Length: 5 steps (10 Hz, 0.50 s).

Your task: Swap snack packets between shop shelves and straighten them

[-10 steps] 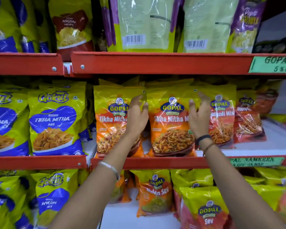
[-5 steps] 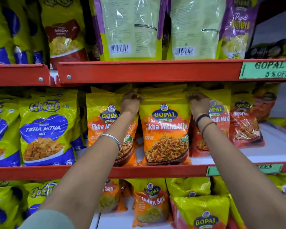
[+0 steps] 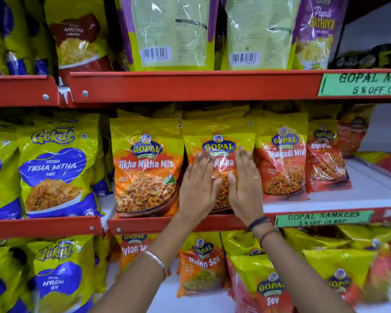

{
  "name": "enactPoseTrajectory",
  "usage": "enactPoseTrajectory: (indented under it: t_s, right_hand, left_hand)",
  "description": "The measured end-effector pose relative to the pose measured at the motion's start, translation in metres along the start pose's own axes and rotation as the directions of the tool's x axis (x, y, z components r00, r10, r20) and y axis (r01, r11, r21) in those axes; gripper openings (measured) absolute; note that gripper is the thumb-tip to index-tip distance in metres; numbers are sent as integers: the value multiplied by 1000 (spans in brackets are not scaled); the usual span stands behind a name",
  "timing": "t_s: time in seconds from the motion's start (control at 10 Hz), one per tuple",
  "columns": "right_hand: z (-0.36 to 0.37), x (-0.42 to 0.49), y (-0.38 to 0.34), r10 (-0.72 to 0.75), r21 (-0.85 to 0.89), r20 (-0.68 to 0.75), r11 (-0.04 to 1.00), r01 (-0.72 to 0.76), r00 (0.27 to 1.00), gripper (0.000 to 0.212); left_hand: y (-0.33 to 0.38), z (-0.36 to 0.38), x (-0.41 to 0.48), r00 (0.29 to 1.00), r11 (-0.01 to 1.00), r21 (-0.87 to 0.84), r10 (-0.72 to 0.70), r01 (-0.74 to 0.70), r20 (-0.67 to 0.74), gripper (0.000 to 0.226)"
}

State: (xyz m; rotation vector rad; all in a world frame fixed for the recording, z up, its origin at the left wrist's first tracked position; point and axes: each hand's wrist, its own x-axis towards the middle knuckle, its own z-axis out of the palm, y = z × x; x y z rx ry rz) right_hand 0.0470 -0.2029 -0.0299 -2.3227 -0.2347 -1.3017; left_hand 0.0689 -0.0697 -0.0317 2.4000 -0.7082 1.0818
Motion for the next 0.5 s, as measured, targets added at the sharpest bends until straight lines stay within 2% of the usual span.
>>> enactPoseTrajectory:
  t_s: [0.1,0.2,0.3,0.4,0.5]
  right_hand:
    - [14,-16,14,13,-109,96,994,-3,995,57]
    - [17,-17,19,15,-195,139,981,12,990,58]
    - [14,-15,16,54,-231,189,973,-9,980,60]
    - [5,-17,8,69,-238,167,971,-28,983,63]
    - [-16,-15,-25,13,-139,97,990,1,995,60]
  left_hand:
    - [-6,17,-17,997,997,68,-33,27,77,62]
    - [-9,19,-16,995,994,111,-19,9,93,63]
    - [-7,14,-14,991,995,94,-27,15,128,64]
    - [-7,2,-17,991,999,46,-23,17,129,63]
    - [-6,-30,-26,998,997,-73,-5,9,61,62]
